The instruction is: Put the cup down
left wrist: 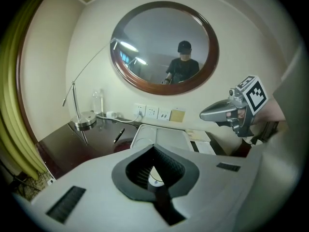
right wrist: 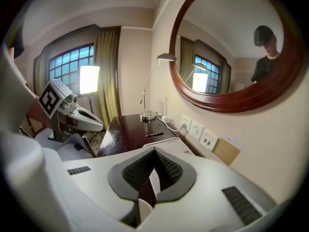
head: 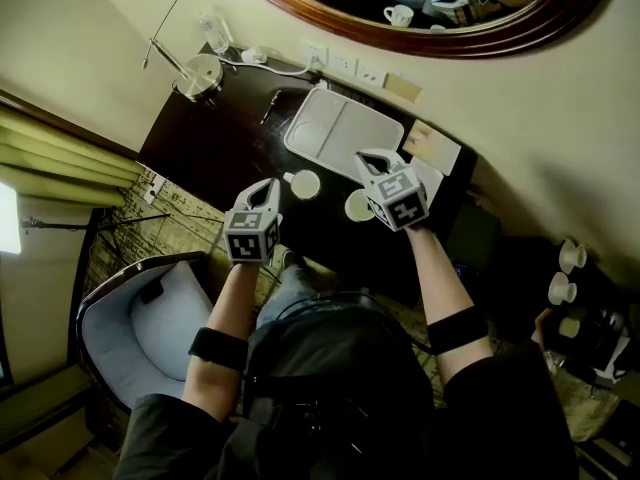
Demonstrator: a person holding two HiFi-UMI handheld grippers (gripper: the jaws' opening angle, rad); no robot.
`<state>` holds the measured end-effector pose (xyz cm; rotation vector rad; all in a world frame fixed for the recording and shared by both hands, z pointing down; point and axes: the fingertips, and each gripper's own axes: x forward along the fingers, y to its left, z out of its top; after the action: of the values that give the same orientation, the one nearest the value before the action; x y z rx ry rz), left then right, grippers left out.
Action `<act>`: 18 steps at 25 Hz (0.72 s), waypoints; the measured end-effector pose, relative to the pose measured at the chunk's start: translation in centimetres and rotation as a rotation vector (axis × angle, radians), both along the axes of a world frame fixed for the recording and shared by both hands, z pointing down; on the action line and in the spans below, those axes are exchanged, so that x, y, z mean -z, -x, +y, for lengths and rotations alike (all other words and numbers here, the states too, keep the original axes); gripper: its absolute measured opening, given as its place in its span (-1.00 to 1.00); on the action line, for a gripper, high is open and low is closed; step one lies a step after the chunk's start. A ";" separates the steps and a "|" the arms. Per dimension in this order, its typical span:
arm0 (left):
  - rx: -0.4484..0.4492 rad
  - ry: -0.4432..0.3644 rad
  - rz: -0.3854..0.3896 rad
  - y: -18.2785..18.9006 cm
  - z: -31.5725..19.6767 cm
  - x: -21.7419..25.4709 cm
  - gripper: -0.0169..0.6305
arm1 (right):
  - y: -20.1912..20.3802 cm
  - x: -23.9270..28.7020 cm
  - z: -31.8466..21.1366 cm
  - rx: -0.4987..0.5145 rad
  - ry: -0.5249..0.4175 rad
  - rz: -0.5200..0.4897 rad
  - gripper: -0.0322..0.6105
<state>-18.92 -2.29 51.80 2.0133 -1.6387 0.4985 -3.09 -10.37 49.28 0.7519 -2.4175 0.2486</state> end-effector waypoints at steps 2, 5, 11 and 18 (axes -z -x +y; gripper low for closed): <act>-0.021 -0.002 -0.002 -0.6 -0.3 0.6 -0.94 | -1.6 0.0 0.2 -0.073 0.019 -0.029 -0.87; -0.054 -0.007 -0.007 -1.9 -0.6 1.4 -0.94 | -3.9 -0.2 0.4 -0.150 0.042 -0.062 -0.87; -0.071 -0.009 0.024 -3.5 -1.3 1.6 -0.94 | -8.9 -0.4 0.5 -0.289 0.050 -0.095 -0.87; -0.069 -0.014 0.032 -4.6 -0.8 1.3 -0.94 | -14.1 -1.7 1.5 -0.476 0.102 -0.177 -0.87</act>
<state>-14.35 -3.12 50.50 2.0827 -1.5630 0.4782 11.01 -8.89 51.01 1.2986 -2.3299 0.6447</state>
